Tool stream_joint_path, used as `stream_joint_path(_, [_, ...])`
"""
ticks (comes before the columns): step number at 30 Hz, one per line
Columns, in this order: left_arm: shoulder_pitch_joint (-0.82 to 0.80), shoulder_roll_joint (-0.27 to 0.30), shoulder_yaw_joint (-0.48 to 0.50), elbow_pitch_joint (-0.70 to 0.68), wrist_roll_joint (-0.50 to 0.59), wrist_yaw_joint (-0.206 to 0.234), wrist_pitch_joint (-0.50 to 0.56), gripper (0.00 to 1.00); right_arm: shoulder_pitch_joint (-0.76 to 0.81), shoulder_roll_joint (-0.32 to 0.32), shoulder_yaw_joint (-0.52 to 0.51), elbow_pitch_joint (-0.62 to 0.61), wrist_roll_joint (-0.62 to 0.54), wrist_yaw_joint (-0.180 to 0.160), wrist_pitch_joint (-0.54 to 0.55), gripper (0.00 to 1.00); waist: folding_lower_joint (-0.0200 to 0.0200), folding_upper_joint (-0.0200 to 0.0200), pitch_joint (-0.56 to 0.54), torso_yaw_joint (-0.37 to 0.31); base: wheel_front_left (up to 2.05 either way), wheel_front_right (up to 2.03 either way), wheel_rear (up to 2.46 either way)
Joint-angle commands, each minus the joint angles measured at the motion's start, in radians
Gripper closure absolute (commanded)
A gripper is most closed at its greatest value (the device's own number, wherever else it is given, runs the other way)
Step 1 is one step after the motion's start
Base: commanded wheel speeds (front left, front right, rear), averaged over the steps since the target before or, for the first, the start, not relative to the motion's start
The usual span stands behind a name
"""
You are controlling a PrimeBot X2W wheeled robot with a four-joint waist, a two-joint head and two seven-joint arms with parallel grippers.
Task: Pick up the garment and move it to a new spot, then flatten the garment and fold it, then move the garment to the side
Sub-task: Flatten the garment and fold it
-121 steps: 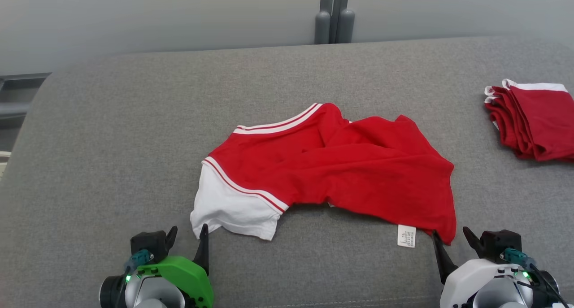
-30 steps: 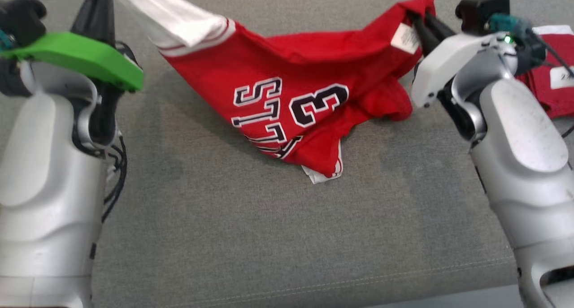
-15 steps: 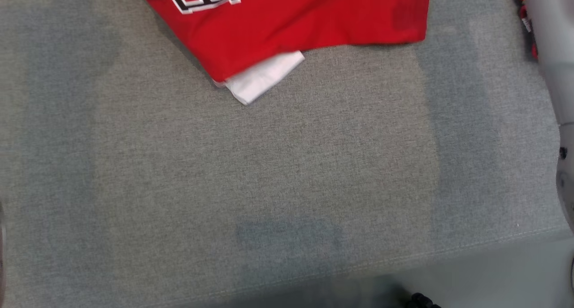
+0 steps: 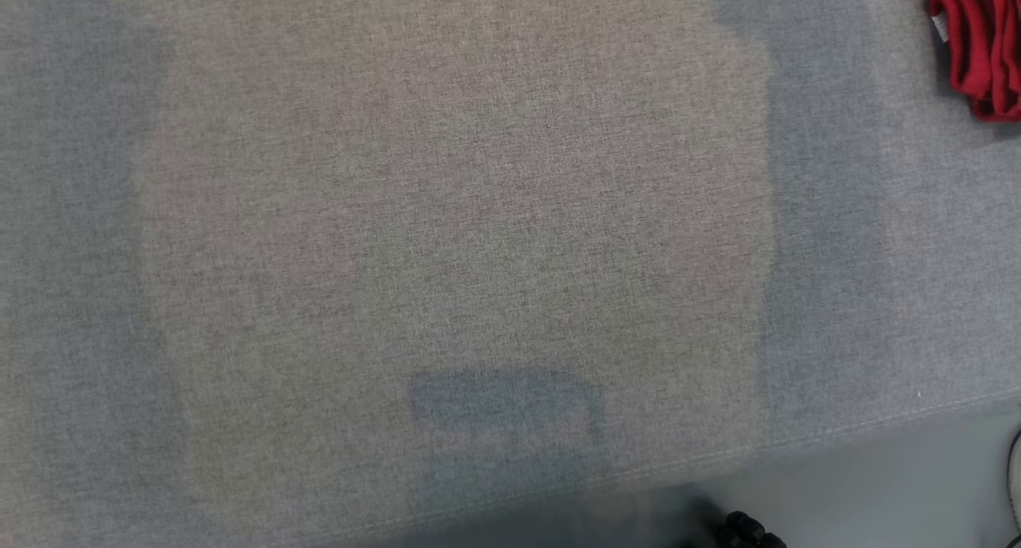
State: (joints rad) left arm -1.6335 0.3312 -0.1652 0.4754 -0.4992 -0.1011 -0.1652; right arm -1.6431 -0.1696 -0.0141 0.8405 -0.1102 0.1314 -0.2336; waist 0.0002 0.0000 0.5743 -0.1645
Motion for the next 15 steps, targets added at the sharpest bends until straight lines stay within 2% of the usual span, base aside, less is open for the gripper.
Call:
stream_joint_path(1, [-0.026, -0.002, 0.005, 0.007, 0.004, -0.002, -0.025, 1.0, -0.001, 0.006, -0.03, -0.01, -0.035, -0.002, -0.013, 1.0, -0.0002, 0.0, -0.012, 0.002, 0.0, 0.0, 0.0])
stream_joint_path(6, [-0.032, -0.021, 0.02, 0.03, -0.023, -0.005, -0.061, 1.0, 0.032, 0.032, -0.092, -0.008, -0.111, -0.002, -0.024, 1.0, -0.0002, 0.0, -0.013, 0.01, 0.0, 0.0, 0.0])
stream_joint_path(10, [0.054, -0.04, 0.028, 0.037, -0.063, -0.011, -0.067, 1.0, 0.057, 0.034, -0.089, 0.034, -0.128, -0.002, -0.021, 1.0, -0.0002, 0.0, 0.013, 0.023, 0.0, 0.0, 0.0])
stream_joint_path(15, [0.229, -0.053, 0.036, -0.021, -0.114, -0.019, -0.079, 1.0, 0.129, 0.013, -0.055, 0.073, -0.12, -0.002, -0.027, 1.0, -0.0002, 0.0, 0.018, 0.048, 0.0, 0.0, 0.0])
